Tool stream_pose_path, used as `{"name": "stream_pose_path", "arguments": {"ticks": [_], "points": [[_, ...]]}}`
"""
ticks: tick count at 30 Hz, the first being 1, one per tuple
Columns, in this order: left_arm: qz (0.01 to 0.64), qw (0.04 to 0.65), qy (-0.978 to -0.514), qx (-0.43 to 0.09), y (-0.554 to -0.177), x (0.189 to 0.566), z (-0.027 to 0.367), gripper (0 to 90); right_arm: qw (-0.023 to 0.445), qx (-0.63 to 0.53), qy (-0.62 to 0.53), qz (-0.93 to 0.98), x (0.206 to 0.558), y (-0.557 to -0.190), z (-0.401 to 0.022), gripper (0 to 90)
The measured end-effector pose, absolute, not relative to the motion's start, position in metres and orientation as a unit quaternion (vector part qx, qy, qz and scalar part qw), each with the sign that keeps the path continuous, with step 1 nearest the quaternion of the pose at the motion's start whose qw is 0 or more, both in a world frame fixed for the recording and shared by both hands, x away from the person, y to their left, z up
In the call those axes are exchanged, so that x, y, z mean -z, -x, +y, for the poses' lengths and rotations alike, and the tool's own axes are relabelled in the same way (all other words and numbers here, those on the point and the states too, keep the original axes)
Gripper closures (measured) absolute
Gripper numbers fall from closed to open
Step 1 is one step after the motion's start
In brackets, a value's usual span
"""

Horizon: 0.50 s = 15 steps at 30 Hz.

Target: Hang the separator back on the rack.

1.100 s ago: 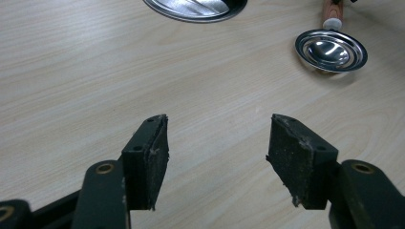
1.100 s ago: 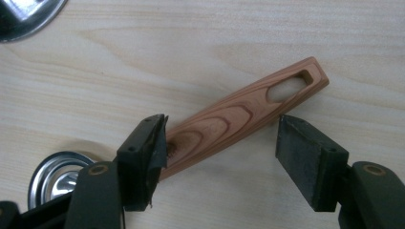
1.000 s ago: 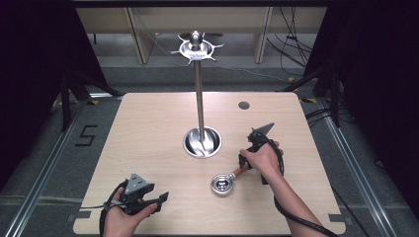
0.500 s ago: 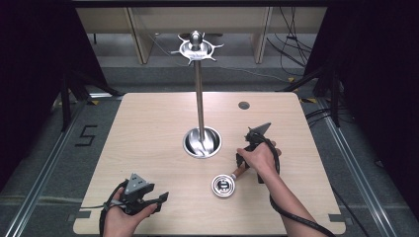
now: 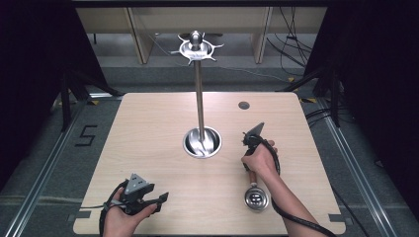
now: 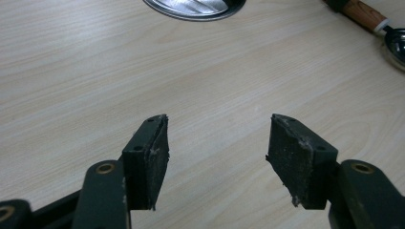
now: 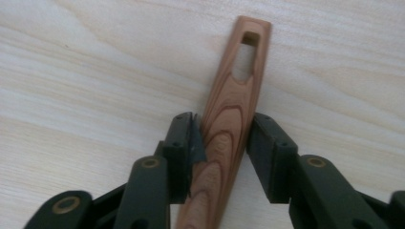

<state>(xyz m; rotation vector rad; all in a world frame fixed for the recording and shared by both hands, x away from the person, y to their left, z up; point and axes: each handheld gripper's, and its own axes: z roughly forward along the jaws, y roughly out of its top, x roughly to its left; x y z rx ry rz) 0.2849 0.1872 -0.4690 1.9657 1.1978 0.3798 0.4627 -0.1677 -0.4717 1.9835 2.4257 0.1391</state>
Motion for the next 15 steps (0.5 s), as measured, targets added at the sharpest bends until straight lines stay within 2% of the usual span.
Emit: {"name": "stream_pose_path", "arguments": {"ticks": [3,4,8,12,15], "points": [[0.471,0.389,-0.778,-0.149,-0.2848,0.4685,0.1874,38.7,0.009,-0.039,-0.617,0.786,0.4717,-0.4619,-0.1676,62.3],[0.471,0.389,-0.778,-0.148,-0.2847,0.4685,0.1873,38.7,0.027,-0.046,-0.604,0.795,0.4738,-0.4616,-0.1684,61.0],[0.471,0.389,-0.778,-0.147,-0.2849,0.4687,0.1874,38.8,0.016,-0.035,-0.604,0.796,0.4723,-0.4607,-0.1654,57.4],[0.473,0.392,-0.775,-0.148,-0.2846,0.4688,0.1869,38.7,0.029,-0.04,-0.601,0.798,0.4741,-0.4598,-0.163,61.0],[0.47,0.397,-0.774,-0.148,-0.2848,0.4686,0.1868,38.6,0.021,-0.035,-0.595,0.802,0.4736,-0.4604,-0.1631,64.8]]}}
